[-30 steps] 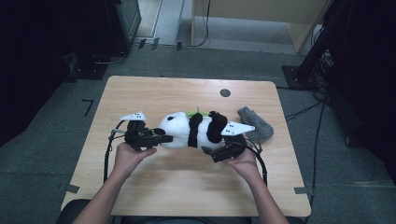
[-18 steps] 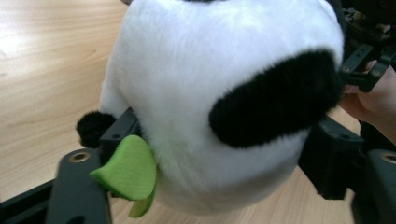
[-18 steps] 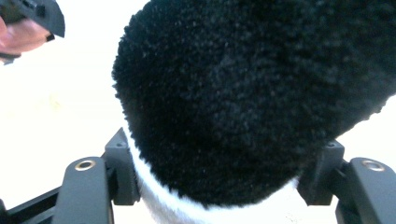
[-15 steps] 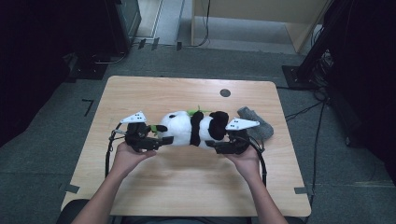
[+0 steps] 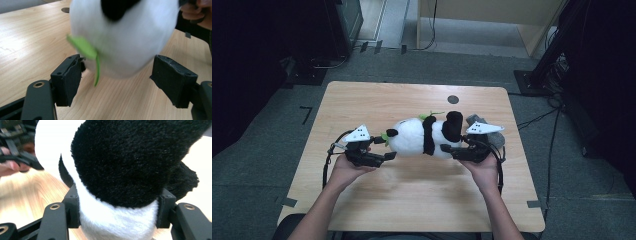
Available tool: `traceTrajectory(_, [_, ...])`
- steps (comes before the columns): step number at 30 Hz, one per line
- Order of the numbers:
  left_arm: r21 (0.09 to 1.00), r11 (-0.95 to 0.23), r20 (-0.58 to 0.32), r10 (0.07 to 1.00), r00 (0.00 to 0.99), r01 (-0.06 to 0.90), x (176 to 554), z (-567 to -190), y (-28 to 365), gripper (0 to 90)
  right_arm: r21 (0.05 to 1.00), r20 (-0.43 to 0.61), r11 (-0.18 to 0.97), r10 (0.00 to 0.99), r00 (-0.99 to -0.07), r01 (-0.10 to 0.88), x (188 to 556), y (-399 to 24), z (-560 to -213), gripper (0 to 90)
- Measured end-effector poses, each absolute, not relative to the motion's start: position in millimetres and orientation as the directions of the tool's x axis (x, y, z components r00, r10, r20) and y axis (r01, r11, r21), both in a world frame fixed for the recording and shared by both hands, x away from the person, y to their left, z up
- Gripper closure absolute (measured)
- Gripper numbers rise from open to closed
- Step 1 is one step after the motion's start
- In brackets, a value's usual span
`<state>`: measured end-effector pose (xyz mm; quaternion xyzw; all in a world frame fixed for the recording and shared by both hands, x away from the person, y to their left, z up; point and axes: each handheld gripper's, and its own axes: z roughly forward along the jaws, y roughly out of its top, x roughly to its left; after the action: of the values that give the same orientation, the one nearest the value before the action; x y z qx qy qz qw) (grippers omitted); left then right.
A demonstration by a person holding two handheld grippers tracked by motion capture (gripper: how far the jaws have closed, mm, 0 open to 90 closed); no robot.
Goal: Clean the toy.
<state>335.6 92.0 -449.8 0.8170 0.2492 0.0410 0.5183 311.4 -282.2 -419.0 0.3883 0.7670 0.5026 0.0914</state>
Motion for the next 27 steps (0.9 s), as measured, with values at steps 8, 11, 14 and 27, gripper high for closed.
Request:
traceTrajectory(8, [0.885,-0.333,-0.171,0.415,0.893,0.324,334.6,-454.9,87.6,20.7,0.849,0.296,0.162,0.644,-0.706,0.503,307.2,-281.2,-410.0,40.3])
traceTrajectory(11, [0.89,-0.34,-0.147,0.414,0.898,0.303,333.6,-456.1,85.0,17.4,0.842,0.31,0.165,0.63,-0.712,0.513,306.8,-279.1,-410.4,40.6])
traceTrajectory(14, [0.89,-0.335,-0.137,0.451,0.882,0.31,333.2,-457.0,78.7,10.9,0.833,0.334,0.168,0.608,-0.72,0.528,306.8,-274.9,-411.8,40.6])
traceTrajectory(27, [0.882,-0.308,-0.158,0.522,0.838,0.358,329.8,-449.6,77.5,43.6,0.819,0.342,0.169,0.624,-0.703,0.548,310.1,-265.5,-422.8,25.3])
